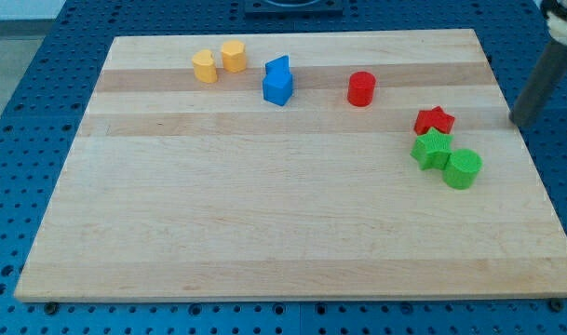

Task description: Slide the red circle towards blue cube

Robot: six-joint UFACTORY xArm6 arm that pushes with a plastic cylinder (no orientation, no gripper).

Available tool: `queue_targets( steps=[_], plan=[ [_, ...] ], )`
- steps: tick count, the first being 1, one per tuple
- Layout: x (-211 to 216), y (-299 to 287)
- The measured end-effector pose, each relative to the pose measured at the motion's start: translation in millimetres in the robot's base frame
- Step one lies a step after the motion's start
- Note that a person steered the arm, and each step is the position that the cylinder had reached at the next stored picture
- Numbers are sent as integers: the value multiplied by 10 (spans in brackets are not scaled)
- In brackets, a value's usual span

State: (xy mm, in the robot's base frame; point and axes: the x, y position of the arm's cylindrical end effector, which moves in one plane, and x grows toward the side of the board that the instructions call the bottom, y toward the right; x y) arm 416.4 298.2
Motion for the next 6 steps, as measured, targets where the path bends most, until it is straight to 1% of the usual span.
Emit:
queue_targets(
  steps=[2, 3, 4, 5, 6],
  plan=[
    [104, -848],
    [77, -1077],
    [-57, -1455],
    [-177, -1691],
    [-287, -1728]
  ],
)
